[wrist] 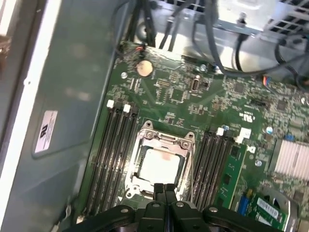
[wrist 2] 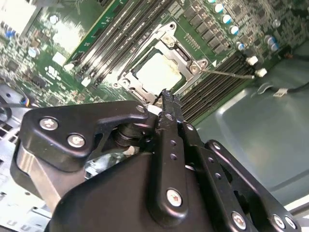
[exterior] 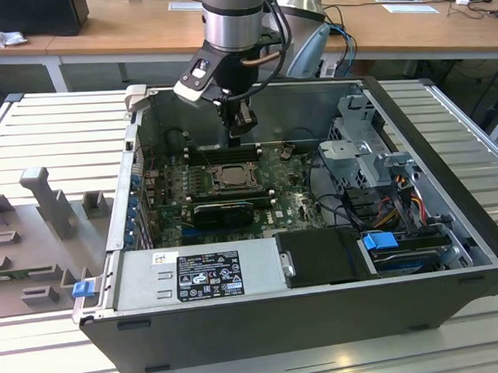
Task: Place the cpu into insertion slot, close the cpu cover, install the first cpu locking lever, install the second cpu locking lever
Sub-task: 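Install the first cpu locking lever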
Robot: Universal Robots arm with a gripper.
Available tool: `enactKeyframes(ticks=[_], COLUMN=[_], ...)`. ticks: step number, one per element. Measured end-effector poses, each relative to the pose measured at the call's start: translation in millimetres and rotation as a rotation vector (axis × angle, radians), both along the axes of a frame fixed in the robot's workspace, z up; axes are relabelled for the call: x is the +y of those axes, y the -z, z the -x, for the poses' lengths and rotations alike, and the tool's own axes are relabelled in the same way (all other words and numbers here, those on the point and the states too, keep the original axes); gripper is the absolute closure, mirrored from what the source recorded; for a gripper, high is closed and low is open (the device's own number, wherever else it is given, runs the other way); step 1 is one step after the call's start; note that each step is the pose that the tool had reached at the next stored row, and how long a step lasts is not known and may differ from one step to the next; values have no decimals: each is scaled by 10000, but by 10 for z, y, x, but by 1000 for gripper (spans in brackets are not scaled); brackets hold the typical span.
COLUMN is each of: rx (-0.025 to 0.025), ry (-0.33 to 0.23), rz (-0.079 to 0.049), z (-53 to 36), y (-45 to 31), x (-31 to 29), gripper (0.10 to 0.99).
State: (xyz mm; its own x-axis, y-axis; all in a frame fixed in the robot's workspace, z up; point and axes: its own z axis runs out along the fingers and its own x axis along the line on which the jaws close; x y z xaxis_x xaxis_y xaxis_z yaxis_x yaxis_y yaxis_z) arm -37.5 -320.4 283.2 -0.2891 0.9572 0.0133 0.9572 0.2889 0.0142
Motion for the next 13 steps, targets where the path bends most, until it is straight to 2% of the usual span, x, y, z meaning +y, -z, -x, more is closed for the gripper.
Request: enactKeyframes(ticks=[6,11,13], rx=[0,-1,0], ry=[-872,-1876,-2025], rz=[3,3,3], z=[1,1,1], y=[1,3,3], x=[0,0,0], gripper=[980,980,980])
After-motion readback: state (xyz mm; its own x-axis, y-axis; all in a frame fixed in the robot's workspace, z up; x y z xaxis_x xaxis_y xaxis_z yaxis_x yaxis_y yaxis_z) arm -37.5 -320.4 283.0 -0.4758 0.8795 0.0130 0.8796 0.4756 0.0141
